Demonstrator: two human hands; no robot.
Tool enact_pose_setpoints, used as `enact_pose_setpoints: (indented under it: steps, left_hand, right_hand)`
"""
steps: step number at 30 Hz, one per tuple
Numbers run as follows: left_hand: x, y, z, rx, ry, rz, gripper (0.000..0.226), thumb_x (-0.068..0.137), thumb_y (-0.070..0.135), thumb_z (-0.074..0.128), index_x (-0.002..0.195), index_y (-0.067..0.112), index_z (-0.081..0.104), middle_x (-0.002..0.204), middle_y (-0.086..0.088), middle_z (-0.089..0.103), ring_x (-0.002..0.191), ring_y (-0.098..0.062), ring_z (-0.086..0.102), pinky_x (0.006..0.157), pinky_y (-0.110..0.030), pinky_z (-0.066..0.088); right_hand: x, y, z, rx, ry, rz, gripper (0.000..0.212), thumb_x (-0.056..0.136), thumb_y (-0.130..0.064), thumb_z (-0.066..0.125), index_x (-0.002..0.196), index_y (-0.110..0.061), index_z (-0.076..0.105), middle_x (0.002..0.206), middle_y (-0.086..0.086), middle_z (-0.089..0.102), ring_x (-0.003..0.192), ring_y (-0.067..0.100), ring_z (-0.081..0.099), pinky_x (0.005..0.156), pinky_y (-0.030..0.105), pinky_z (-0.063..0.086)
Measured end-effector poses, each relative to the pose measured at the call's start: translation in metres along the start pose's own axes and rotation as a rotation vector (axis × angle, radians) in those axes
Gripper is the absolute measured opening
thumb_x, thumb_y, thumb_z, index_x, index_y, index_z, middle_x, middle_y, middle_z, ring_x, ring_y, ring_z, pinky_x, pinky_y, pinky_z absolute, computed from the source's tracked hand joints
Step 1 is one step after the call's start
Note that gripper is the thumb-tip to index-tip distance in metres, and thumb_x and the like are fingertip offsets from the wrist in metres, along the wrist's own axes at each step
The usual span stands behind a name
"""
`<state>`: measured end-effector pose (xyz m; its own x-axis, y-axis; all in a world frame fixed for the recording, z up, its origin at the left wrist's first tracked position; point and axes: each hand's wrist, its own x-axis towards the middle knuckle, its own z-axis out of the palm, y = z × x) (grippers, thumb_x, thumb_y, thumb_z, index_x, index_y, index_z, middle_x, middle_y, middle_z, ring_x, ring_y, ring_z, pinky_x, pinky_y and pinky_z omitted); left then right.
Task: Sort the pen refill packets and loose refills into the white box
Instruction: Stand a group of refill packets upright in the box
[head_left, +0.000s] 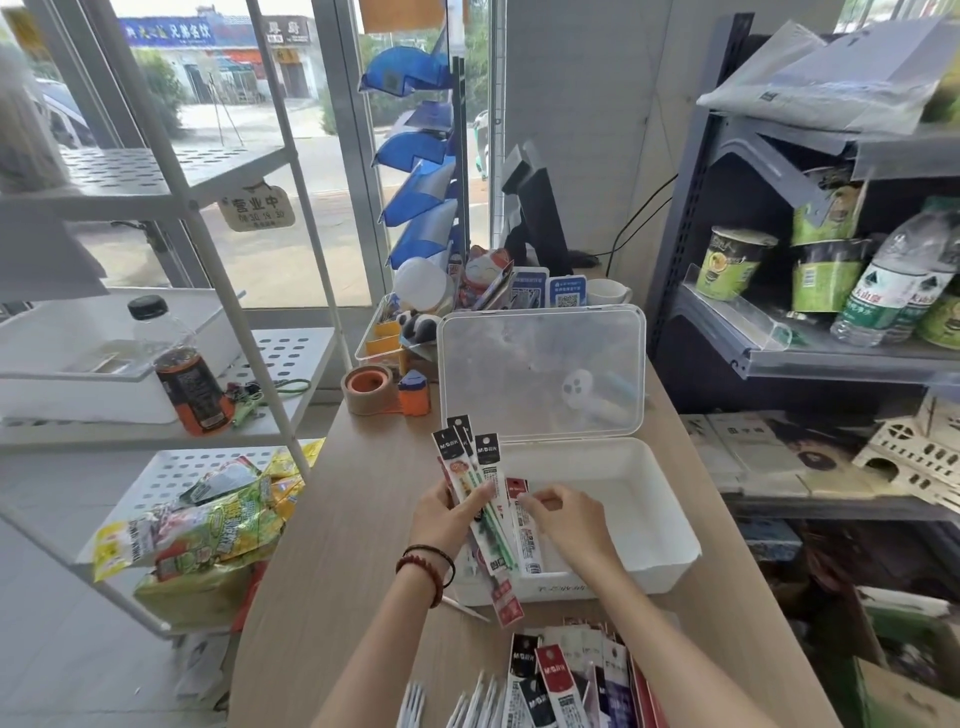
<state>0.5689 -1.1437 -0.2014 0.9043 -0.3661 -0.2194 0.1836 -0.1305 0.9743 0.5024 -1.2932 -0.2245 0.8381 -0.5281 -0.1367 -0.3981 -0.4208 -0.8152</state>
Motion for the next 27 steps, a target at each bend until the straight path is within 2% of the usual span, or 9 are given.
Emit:
enact_pose_setpoints:
  steps: [2,4,6,9,11,14,17,22,27]
  left_hand:
    - [0.002,-0.002,0.000,-0.009,-0.004,-0.004,0.013,0.081,0.026,0.070,0.089,0.017,0.064,0.089,-0.005,0.074,0.082,-0.021,0.072,0.077,-0.039,0.058]
    - [0.003,-0.004,0.000,0.014,0.012,0.010,0.011,0.081,0.026,0.070,0.086,0.018,0.064,0.087,-0.004,0.074,0.083,-0.022,0.071,0.078,-0.040,0.057]
    - [0.002,-0.005,0.001,0.038,0.030,0.027,0.010,0.082,0.027,0.069,0.085,0.019,0.064,0.086,-0.003,0.073,0.081,-0.020,0.071,0.075,-0.036,0.057]
    - [0.001,-0.004,0.002,0.047,0.041,0.049,0.009,0.083,0.027,0.068,0.086,0.020,0.064,0.085,0.000,0.073,0.077,-0.014,0.070,0.067,-0.026,0.056]
    - [0.000,-0.002,0.003,0.063,0.049,0.070,0.009,0.084,0.026,0.068,0.089,0.019,0.064,0.084,0.003,0.072,0.073,-0.009,0.069,0.060,-0.017,0.053]
    - [0.001,-0.003,0.003,0.088,0.049,0.073,0.015,0.083,0.030,0.068,0.093,0.019,0.066,0.088,0.001,0.073,0.078,-0.012,0.070,0.068,-0.024,0.055]
    - [0.001,-0.003,0.004,0.085,0.038,0.063,0.015,0.083,0.033,0.067,0.094,0.022,0.065,0.090,0.002,0.073,0.080,-0.012,0.070,0.068,-0.025,0.054]
    - [0.000,-0.002,0.003,0.008,0.025,0.014,0.021,0.081,0.035,0.069,0.096,0.021,0.064,0.091,0.000,0.074,0.078,-0.011,0.070,0.060,-0.021,0.049]
    - [-0.001,-0.002,0.003,0.024,0.035,0.035,0.019,0.082,0.035,0.068,0.095,0.021,0.064,0.089,0.001,0.074,0.073,-0.007,0.069,0.055,-0.015,0.047]
  right_hand:
    - [-0.006,-0.009,-0.004,0.090,-0.023,-0.063,0.036,0.086,-0.055,0.060,0.099,-0.021,0.066,0.091,-0.011,0.069,0.077,0.006,0.067,0.069,0.019,0.053]
    - [-0.011,-0.013,-0.007,0.156,-0.069,-0.090,0.044,0.083,-0.063,0.053,0.098,-0.023,0.065,0.087,-0.011,0.072,0.072,0.008,0.070,0.072,0.026,0.058]
    - [-0.015,-0.016,-0.010,0.214,-0.094,-0.095,0.051,0.081,-0.066,0.051,0.101,-0.021,0.066,0.086,-0.009,0.074,0.070,0.007,0.070,0.068,0.026,0.058]
    - [-0.018,-0.021,-0.014,0.308,-0.087,-0.127,0.046,0.075,-0.058,0.065,0.102,-0.021,0.068,0.087,-0.006,0.075,0.069,0.001,0.068,0.058,0.015,0.051]
    - [-0.019,-0.020,-0.014,0.312,-0.100,-0.145,0.038,0.073,-0.050,0.075,0.100,-0.023,0.069,0.088,-0.005,0.075,0.072,0.001,0.069,0.057,0.013,0.050]
    - [-0.016,-0.018,-0.012,0.309,-0.128,-0.149,0.035,0.073,-0.042,0.080,0.100,-0.021,0.069,0.086,-0.002,0.076,0.076,0.007,0.072,0.058,0.015,0.051]
    - [-0.015,-0.017,-0.013,0.363,-0.127,-0.144,0.033,0.075,-0.037,0.080,0.100,-0.020,0.068,0.085,-0.001,0.076,0.071,0.008,0.071,0.056,0.016,0.051]
    - [-0.012,-0.013,-0.014,0.453,0.095,-0.066,0.024,0.084,-0.034,0.072,0.103,-0.023,0.063,0.088,-0.001,0.074,0.069,0.009,0.069,0.055,0.018,0.052]
    - [-0.004,-0.007,-0.010,0.241,-0.068,-0.002,0.026,0.088,-0.026,0.070,0.110,-0.024,0.057,0.095,-0.002,0.069,0.075,0.010,0.068,0.055,0.017,0.051]
